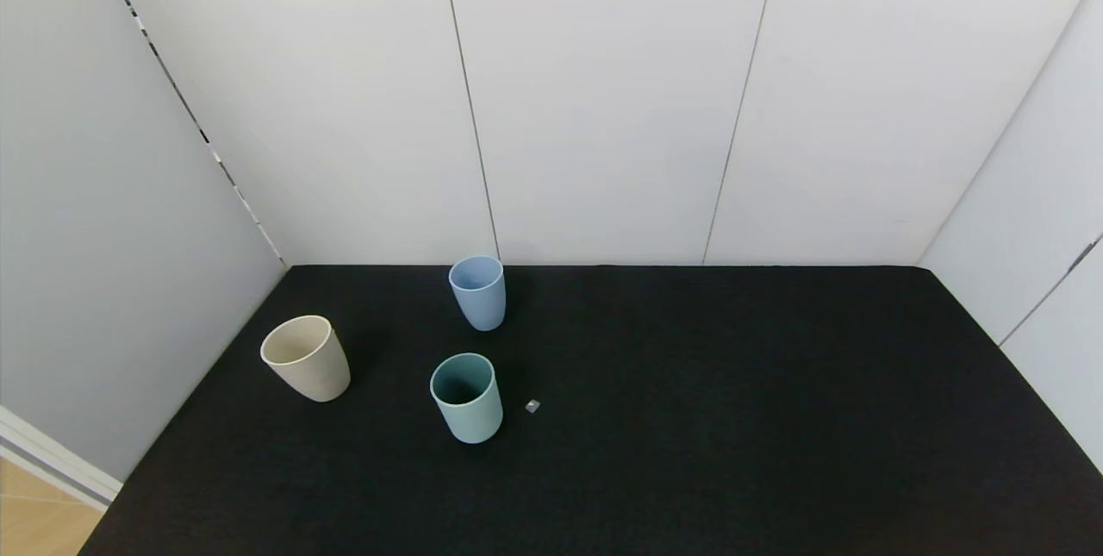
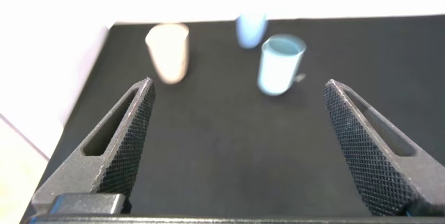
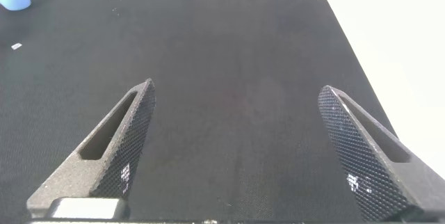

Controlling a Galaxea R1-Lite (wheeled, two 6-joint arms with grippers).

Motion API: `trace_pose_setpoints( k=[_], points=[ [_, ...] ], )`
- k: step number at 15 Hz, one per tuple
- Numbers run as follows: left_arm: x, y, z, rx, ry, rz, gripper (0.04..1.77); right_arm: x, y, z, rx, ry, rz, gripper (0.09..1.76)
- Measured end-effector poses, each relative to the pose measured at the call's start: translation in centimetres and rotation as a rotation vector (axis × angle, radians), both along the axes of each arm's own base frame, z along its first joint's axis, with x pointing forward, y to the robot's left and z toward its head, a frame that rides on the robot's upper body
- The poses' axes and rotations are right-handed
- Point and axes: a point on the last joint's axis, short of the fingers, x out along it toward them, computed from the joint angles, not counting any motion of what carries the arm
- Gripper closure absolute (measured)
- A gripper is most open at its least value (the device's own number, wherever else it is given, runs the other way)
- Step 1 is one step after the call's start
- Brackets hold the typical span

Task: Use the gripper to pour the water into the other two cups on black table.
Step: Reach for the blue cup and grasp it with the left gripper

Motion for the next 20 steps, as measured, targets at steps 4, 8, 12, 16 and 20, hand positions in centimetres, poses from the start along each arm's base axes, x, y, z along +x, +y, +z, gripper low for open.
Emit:
trace_pose_setpoints(
  k=[4, 8, 12, 16, 20],
  points=[
    [1.1, 0.0, 4.4, -0.005, 0.063, -0.048, 0.09, 0.0, 0.0, 0.0, 0.000, 0.000, 0.000, 0.14],
    [7.0, -0.3, 9.0, 0.016, 0.139, -0.084, 0.09, 0.0, 0.0, 0.0, 0.000, 0.000, 0.000, 0.14],
    [15.5, -0.8, 10.5, 0.062, 0.164, -0.099, 0.09, 0.0, 0.0, 0.0, 0.000, 0.000, 0.000, 0.14],
    [23.8, -1.4, 9.7, 0.080, 0.242, -0.162, 0.09, 0.0, 0.0, 0.0, 0.000, 0.000, 0.000, 0.14],
    [30.7, -1.9, 7.7, 0.100, 0.323, -0.214, 0.09, 0.0, 0.0, 0.0, 0.000, 0.000, 0.000, 0.14]
  ],
)
